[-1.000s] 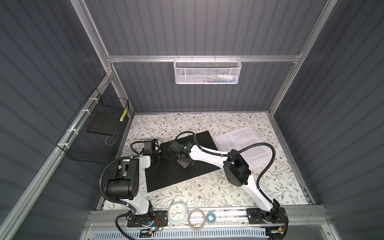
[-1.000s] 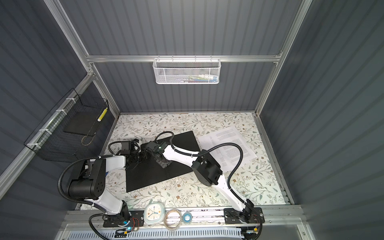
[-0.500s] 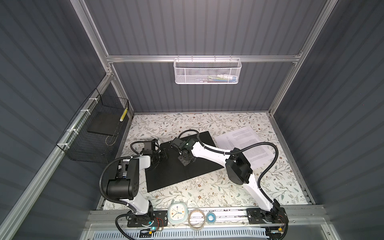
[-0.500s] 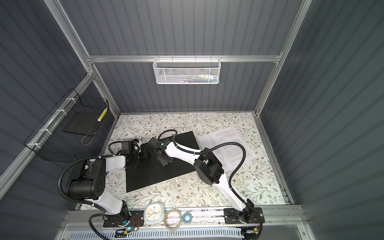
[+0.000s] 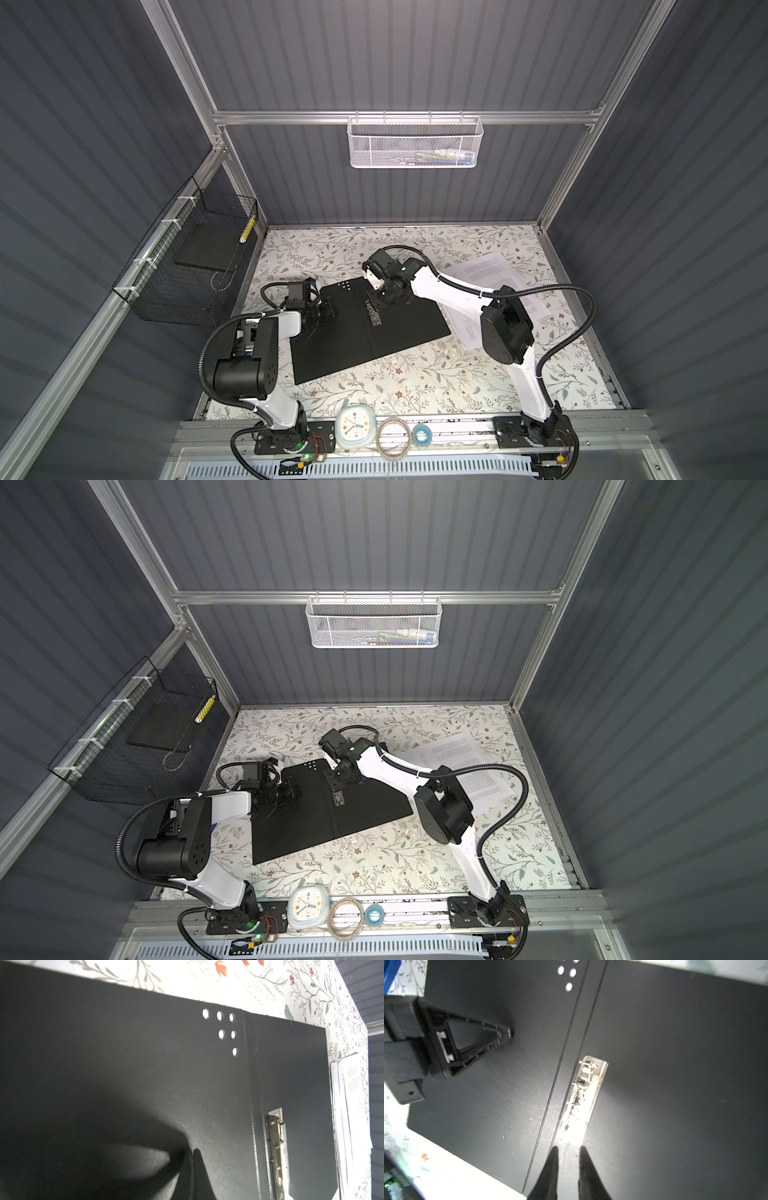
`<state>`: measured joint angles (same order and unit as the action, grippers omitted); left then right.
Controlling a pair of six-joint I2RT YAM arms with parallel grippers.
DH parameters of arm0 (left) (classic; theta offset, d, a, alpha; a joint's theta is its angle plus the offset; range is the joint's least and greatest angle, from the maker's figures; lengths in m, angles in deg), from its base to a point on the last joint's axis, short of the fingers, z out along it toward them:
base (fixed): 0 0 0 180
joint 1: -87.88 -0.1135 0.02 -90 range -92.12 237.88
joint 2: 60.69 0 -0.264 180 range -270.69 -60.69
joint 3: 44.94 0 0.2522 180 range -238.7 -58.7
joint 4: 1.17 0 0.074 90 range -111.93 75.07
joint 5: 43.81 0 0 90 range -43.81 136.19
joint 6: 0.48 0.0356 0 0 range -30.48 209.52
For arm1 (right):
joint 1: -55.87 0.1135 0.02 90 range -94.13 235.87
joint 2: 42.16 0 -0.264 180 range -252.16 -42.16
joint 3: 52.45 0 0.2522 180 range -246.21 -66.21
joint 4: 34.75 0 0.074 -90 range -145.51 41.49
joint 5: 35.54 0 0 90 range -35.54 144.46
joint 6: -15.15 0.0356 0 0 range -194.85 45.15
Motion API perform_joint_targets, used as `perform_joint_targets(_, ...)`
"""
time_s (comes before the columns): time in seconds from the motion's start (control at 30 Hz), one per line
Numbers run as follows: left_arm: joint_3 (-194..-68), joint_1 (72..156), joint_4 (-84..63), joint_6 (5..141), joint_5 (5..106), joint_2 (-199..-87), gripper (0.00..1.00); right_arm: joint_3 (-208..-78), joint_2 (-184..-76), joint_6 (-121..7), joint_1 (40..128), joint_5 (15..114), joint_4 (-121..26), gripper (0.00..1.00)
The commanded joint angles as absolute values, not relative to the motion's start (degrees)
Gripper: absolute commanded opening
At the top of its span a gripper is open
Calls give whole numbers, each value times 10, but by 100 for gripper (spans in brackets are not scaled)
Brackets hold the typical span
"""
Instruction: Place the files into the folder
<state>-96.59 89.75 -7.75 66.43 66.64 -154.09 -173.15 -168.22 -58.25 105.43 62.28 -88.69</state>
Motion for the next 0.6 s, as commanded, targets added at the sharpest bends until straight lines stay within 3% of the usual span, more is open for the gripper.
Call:
perform_joint_targets(0.0, -953, 897, -152, 675, 646, -1570, 0, -1703, -1695, -580, 1058, 672, -860, 24)
perform_joint_targets(0.57, -954, 897, -152, 676, 646, -1570, 0, -1682, -1726, -570, 1054, 687, -825, 17)
